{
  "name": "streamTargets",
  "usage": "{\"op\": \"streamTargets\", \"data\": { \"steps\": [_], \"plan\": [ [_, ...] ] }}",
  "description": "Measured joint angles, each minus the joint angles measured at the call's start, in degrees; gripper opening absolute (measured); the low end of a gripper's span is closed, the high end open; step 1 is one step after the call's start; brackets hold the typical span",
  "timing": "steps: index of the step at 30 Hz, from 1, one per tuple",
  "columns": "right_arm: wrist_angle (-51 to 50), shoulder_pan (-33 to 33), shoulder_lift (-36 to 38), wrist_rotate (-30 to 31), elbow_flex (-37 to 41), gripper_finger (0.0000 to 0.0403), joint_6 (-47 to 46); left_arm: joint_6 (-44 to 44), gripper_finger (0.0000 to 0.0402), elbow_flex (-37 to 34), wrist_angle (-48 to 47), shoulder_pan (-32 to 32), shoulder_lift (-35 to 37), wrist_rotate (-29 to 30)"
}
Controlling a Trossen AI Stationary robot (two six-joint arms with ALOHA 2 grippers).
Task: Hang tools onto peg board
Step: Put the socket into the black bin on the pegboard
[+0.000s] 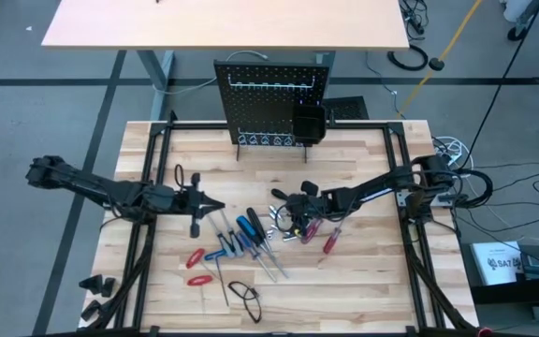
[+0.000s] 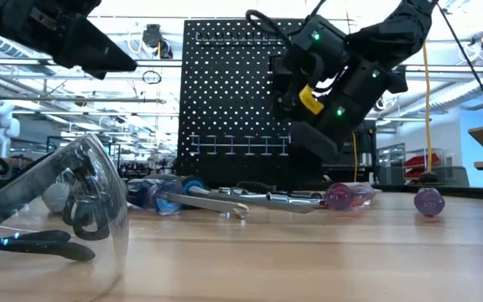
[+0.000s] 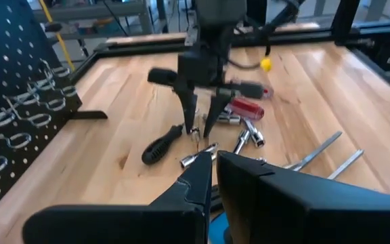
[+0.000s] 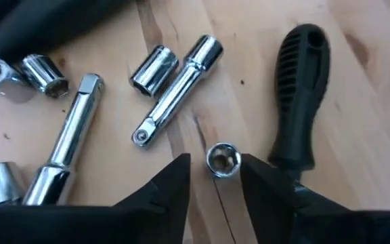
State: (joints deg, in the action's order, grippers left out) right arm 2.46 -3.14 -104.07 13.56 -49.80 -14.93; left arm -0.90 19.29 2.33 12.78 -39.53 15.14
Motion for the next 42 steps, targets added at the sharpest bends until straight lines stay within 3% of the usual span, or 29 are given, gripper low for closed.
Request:
{"op": "streamTargets", "data": {
  "steps": [7,10,19,30,34,39,42],
  "plan": [
    [1.05,-0.07,-0.82,-0.02,-0.04,0.009,0.67,-1.0,0.0032,-0.7,-1.44,0.0,6.64,-2.76],
    [1.11,-0.02,-0.75,-0.09,-0.04,0.0086,0.67,-2.57,0.0032,-3.51,1.95,0.0,11.14,-5.1],
    [1.85,0.0,-0.84,-0.11,0.0,0.0089,0.65,-2.87,0.0032,-11.22,7.96,-0.04,22.63,-4.42],
    [2.49,0.13,-0.86,-0.2,0.0,0.0121,0.01,-2.92,0.0032,-11.34,9.29,-0.04,23.21,-4.44],
    [2.49,0.13,-0.86,-0.2,0.0,0.0105,0.19,-2.92,0.0032,-11.34,9.24,-0.04,23.21,-4.43],
    [2.57,0.11,-0.86,-0.18,0.0,0.0054,0.63,-2.94,0.0032,-11.34,9.24,-0.04,23.21,-4.44],
    [2.6,0.11,-0.86,-0.11,0.0,0.0049,0.63,-2.94,0.0032,-11.34,9.22,-0.04,23.21,-4.44]
  ]
}}
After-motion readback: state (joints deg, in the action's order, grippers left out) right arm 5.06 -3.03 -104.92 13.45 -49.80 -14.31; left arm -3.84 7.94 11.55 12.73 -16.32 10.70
